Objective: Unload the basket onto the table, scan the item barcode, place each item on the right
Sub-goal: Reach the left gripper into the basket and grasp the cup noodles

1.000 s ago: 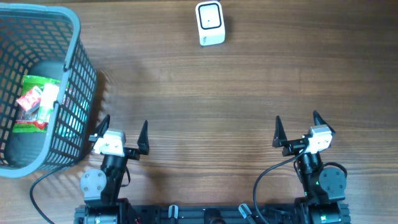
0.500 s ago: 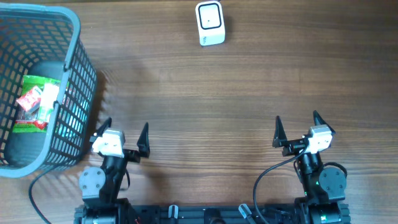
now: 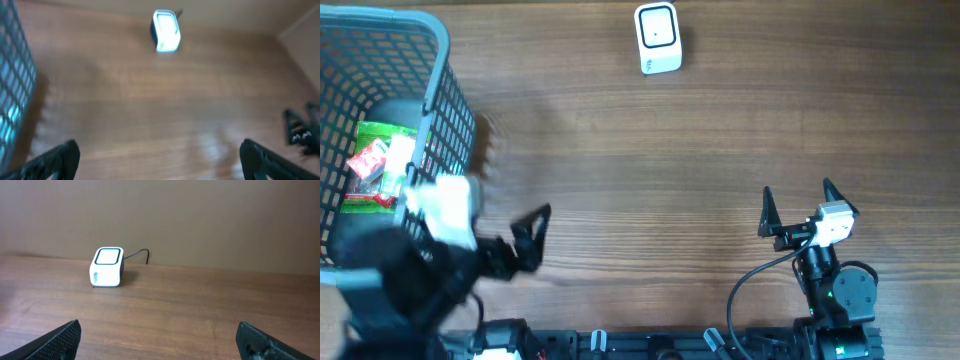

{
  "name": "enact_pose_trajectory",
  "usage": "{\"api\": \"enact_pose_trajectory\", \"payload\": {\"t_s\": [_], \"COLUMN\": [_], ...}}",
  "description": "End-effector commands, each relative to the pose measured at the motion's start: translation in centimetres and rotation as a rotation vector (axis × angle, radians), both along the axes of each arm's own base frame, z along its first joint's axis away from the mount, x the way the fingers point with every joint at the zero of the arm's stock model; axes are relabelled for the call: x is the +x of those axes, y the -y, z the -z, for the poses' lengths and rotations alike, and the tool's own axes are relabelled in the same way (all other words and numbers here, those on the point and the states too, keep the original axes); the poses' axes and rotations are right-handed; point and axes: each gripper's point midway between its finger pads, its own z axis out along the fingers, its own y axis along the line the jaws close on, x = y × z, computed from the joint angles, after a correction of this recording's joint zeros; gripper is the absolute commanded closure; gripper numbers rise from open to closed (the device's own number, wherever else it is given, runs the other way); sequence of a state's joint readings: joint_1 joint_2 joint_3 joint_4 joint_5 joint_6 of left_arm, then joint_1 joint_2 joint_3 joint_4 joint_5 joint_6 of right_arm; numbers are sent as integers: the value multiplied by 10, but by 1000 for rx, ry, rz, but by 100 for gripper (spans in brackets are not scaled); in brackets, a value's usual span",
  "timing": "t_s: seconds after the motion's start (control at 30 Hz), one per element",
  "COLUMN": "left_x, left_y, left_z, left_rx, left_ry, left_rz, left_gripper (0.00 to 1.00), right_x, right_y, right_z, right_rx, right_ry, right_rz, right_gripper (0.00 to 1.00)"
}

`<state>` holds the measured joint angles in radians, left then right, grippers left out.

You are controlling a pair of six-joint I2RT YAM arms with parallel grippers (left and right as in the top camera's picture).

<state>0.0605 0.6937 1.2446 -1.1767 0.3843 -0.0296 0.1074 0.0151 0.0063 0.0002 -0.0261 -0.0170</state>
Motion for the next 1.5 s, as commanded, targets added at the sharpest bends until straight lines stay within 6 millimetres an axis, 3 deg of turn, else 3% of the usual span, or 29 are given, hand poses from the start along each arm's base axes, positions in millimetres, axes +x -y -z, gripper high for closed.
{"api": "enact_pose_trajectory", "payload": {"t_s": [0.0,0.13,0.27,0.37,0.47,0.6,0.87,1.07,1.17,1.47], "left_x": [19,57,87,98,108,108,94,99,102,128], "left_y": [0,-28,-49,-49,-81,-128,-172,-231,-252,-269], "left_z": [-39,-37,-16,0,1,-4,-5,-16,3,71], "left_rx": [48,163,246,245,300,285,222,230,237,317], "left_ry": [-142,-297,-378,-439,-442,-430,-448,-366,-427,-628], "left_rz": [57,-34,-107,-97,-233,-421,-583,-765,-771,-578], "left_gripper": [0,0,0,0,0,0,0,0,0,0], "right_x": [0,0,0,0,0,0,0,0,0,0], "right_y": [0,0,0,0,0,0,0,0,0,0], "right_z": [-1,-1,-1,-1,-1,-1,-1,-1,-1,-1], "right_rx": [-1,-1,-2,-2,-1,-1,-1,-2,-1,-1], "right_ry": [6,6,6,6,7,6,7,6,7,6], "right_rz": [-5,-5,-5,-5,-5,-5,-5,-5,-5,-5], "right_gripper": [0,0,0,0,0,0,0,0,0,0]}}
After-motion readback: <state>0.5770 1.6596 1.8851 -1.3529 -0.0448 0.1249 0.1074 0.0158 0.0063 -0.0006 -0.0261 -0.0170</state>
